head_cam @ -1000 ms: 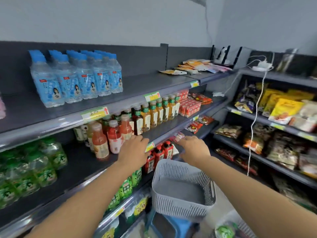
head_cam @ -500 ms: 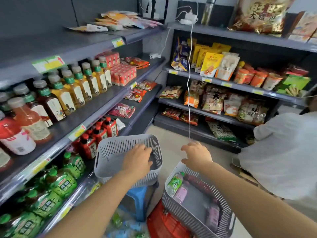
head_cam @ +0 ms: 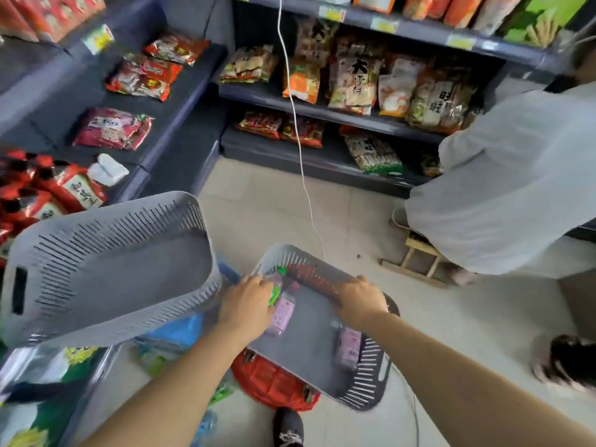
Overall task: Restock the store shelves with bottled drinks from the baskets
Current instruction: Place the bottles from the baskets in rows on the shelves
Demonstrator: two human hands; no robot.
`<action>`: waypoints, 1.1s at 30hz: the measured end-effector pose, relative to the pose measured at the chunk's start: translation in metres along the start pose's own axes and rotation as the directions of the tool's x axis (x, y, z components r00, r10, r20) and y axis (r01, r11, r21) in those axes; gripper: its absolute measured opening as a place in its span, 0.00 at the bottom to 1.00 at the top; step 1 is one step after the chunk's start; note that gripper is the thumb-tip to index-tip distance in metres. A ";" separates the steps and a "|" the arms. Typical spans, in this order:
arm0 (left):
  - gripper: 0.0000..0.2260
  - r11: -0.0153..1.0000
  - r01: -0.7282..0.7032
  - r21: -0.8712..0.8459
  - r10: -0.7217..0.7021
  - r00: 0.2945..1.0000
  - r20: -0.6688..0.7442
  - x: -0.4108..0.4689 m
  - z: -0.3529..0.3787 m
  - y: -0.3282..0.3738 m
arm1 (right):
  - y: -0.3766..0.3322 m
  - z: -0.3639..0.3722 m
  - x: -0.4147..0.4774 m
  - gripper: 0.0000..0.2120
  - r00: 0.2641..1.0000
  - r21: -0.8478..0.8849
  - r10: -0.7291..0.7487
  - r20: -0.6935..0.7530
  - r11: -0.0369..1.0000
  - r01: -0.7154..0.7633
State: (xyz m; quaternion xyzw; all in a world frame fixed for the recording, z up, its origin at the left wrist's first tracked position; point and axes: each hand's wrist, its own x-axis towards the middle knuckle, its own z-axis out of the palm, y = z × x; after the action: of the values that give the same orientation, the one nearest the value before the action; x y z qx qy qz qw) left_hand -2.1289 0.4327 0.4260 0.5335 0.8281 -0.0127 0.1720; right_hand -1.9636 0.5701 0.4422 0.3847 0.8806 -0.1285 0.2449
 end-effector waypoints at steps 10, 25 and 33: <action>0.32 0.992 0.109 0.068 -0.122 0.967 0.224 0.095 0.116 0.010 | 0.068 0.119 0.075 0.18 0.965 0.111 0.160 0.206 0.976 -0.185; 0.35 0.911 0.395 -0.121 -0.346 0.890 0.297 0.136 0.198 0.006 | 0.070 0.243 0.127 0.38 0.721 0.376 0.558 0.410 0.617 -0.692; 0.49 0.482 0.664 -0.572 -0.333 0.742 0.582 0.101 0.176 -0.006 | 0.033 0.205 0.114 0.38 0.813 0.765 0.192 0.550 0.276 -0.582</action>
State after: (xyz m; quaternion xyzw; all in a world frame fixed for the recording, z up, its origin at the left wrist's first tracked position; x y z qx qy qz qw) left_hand -2.1244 0.4829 0.2287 0.1266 0.8227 0.1729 0.5266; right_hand -1.9376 0.5773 0.2075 0.6297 0.4760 -0.5902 0.1688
